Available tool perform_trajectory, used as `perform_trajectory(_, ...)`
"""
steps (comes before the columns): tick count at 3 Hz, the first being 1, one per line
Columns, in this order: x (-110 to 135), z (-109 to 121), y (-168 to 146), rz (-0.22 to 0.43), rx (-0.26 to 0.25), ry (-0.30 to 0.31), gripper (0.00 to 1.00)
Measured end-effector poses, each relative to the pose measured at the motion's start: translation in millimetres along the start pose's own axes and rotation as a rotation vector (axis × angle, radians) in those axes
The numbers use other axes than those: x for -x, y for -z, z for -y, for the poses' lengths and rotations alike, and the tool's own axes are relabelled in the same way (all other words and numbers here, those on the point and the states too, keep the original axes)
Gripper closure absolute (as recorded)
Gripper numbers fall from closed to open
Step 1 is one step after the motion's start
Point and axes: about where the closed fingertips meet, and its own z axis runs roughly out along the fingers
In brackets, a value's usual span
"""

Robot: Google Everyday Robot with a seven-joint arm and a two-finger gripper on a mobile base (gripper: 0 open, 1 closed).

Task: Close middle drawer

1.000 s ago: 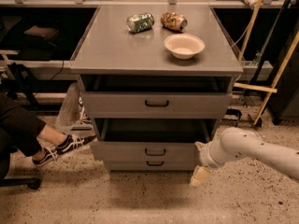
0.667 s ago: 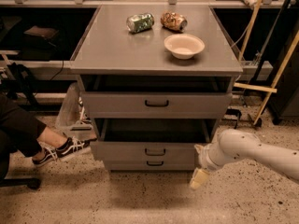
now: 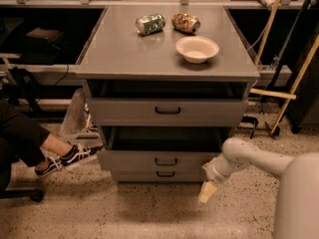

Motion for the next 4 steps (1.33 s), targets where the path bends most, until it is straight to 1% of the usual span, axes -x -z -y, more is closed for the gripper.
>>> perform_trajectory(1,6,31,0,0.012,-0.028,-0.019,0.0)
perform_trajectory(2,19,65,37,0.081,-0.164,-0.045,0.0)
perform_trajectory(3,28,88,69,0.151,-0.264,-0.065,0.0)
perform_trajectory(4,26,85,69,0.151,-0.264,-0.065,0.0)
